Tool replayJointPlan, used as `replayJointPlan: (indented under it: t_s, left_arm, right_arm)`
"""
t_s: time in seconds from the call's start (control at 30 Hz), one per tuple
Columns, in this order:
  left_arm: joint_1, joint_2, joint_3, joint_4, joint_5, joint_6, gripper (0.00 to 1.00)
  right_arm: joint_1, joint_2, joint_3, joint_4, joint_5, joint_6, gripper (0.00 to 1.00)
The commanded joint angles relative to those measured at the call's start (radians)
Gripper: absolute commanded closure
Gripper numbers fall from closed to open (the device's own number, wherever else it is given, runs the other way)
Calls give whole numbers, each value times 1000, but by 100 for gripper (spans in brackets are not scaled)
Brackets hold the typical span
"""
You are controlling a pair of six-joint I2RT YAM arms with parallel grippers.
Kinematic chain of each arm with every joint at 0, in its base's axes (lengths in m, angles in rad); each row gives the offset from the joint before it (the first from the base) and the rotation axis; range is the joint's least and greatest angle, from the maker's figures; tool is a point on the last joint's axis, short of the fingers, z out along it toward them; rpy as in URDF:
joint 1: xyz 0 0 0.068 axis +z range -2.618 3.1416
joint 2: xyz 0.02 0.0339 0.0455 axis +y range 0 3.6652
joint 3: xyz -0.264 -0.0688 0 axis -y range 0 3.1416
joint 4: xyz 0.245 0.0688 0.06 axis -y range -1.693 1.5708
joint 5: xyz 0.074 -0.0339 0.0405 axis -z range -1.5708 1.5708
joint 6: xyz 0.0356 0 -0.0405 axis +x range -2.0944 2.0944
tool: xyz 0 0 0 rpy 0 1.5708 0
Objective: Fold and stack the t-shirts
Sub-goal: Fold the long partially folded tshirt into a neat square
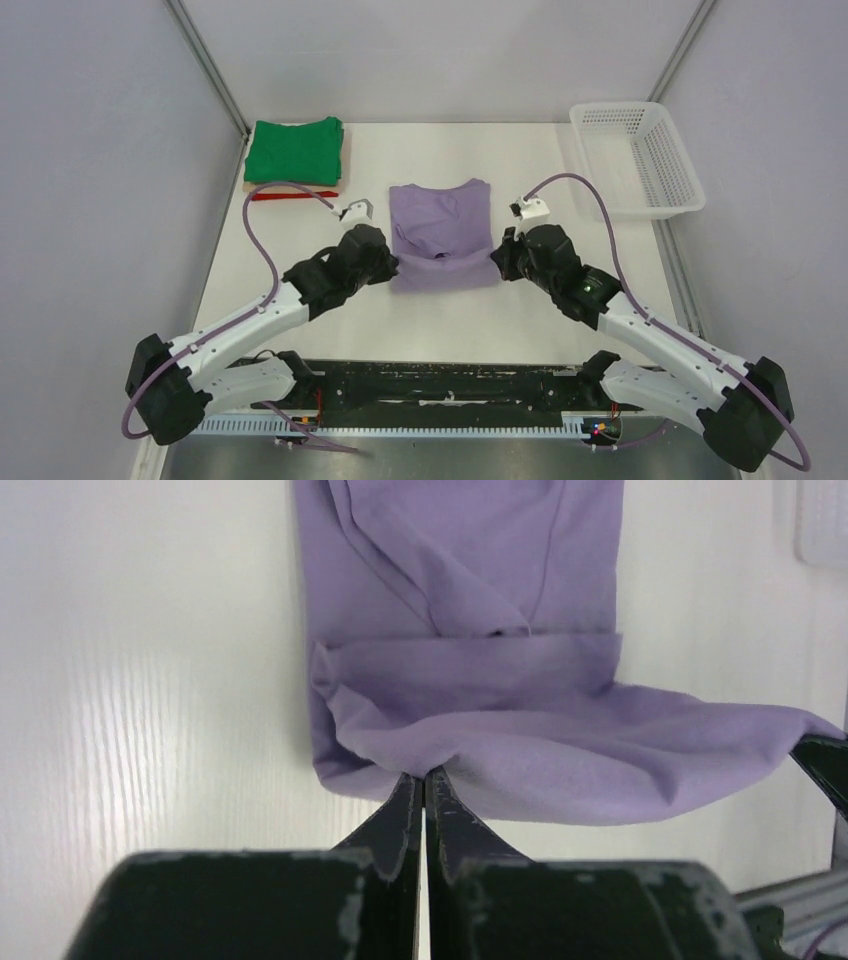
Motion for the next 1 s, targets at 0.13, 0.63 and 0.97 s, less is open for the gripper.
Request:
replayJointPlan:
  t_s: [0.13, 0.63, 0.97]
  left_arm:
    - [186, 186, 171, 170, 72, 220, 98]
    - [372, 493, 441, 199, 134, 316, 98]
    - [458, 719, 599, 220, 212, 343, 98]
  right_arm:
    - [-132, 180, 176, 130, 97, -73, 100]
    - [-303, 504, 426, 219, -115, -121, 100]
    - [-361, 737, 594, 267, -190, -111, 100]
